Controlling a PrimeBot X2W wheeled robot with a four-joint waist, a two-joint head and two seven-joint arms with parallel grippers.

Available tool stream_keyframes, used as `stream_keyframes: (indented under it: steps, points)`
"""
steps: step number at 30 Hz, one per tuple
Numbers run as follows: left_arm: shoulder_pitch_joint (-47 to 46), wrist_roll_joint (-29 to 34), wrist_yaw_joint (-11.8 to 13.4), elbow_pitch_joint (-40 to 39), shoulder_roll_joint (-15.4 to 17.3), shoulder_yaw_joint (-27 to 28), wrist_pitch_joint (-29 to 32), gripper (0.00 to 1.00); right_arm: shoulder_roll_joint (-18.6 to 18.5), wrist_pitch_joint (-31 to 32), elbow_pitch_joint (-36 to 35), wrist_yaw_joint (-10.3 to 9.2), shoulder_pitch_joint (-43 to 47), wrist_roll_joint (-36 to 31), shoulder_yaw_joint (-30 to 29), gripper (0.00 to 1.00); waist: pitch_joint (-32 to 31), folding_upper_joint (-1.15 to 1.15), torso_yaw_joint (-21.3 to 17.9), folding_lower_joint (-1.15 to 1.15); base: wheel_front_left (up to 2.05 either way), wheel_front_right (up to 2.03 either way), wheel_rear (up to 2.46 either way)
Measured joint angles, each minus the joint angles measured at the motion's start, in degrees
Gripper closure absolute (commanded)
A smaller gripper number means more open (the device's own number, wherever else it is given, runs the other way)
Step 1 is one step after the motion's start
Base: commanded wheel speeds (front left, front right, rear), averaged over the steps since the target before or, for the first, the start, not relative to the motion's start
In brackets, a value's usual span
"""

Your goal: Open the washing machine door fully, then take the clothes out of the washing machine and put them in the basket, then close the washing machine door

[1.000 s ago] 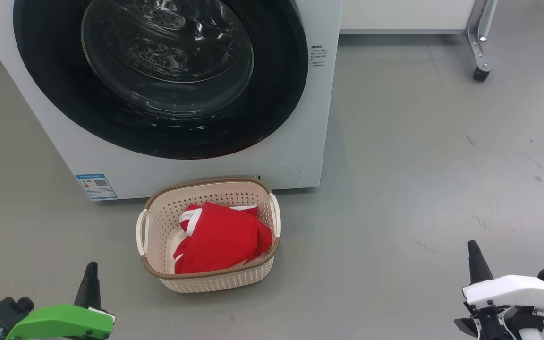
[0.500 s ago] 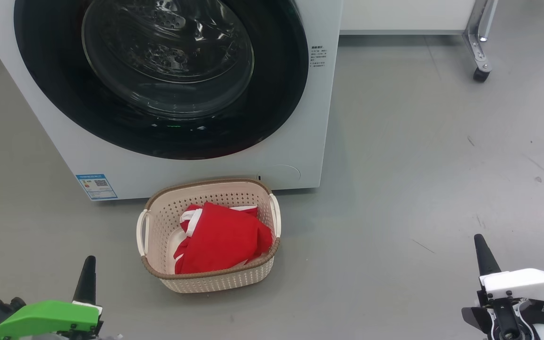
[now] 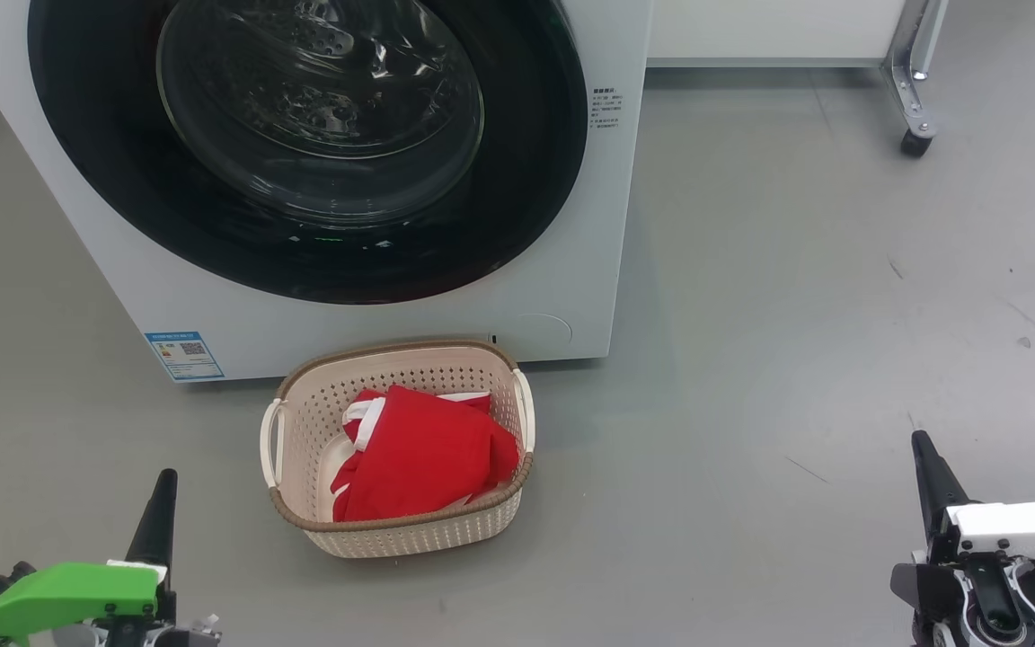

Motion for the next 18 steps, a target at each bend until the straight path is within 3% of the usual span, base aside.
stream_keyframes:
  steps: [10, 18]
  points:
    - [-0.9, -7.4, -0.6, 0.0, 0.0, 1.1, 1.9, 1.0, -0.2, 1.6, -0.1, 0.25, -1.0, 7.5, -1.3, 1.0, 0.0, 0.0, 0.0, 0.0, 0.0, 0.0, 0.0]
    - [-0.9, -7.5, -0.6, 0.0, 0.0, 1.1, 1.9, 1.0, -0.2, 1.6, -0.1, 0.52, -1.0, 7.8, -1.4, 1.0, 0.0, 0.0, 0.0, 0.0, 0.0, 0.0, 0.0]
